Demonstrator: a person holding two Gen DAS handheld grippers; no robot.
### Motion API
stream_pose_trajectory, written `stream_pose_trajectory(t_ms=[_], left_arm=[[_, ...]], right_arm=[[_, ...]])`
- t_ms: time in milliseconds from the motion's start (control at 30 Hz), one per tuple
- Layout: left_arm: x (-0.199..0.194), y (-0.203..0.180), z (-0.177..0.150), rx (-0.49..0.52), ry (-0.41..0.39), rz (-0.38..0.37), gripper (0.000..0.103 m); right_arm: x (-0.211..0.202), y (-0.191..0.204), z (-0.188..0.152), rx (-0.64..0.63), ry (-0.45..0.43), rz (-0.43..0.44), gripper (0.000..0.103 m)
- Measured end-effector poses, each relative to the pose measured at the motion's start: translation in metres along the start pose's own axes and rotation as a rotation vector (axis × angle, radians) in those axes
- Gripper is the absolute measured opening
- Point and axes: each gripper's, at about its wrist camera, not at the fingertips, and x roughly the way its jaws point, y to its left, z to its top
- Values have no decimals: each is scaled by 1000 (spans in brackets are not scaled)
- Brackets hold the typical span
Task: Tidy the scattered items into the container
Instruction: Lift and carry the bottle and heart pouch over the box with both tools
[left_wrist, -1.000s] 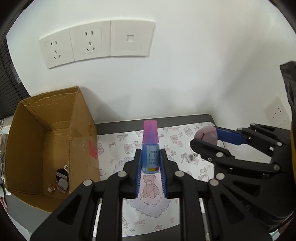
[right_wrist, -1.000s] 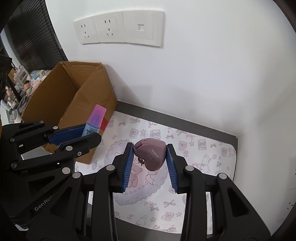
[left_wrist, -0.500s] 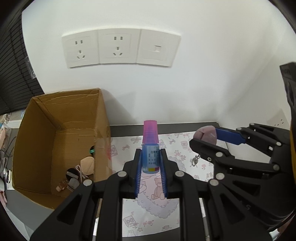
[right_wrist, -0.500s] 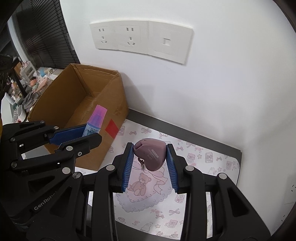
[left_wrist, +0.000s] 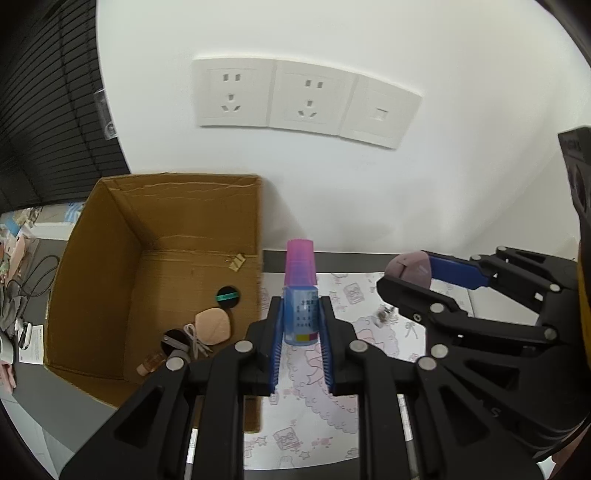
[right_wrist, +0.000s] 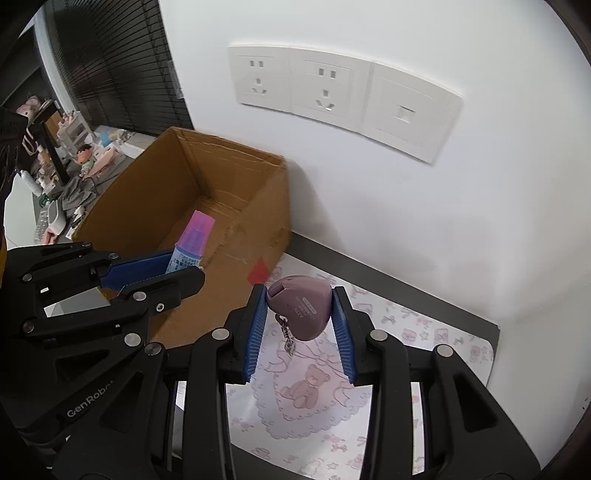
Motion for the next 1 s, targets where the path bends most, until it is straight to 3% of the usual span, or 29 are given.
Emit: stream_pose_trajectory(t_ms=[1000], left_arm=[[22,127,-14,-183,27,64,18]], right_arm=[[74,105,55,-130,61,109,37]])
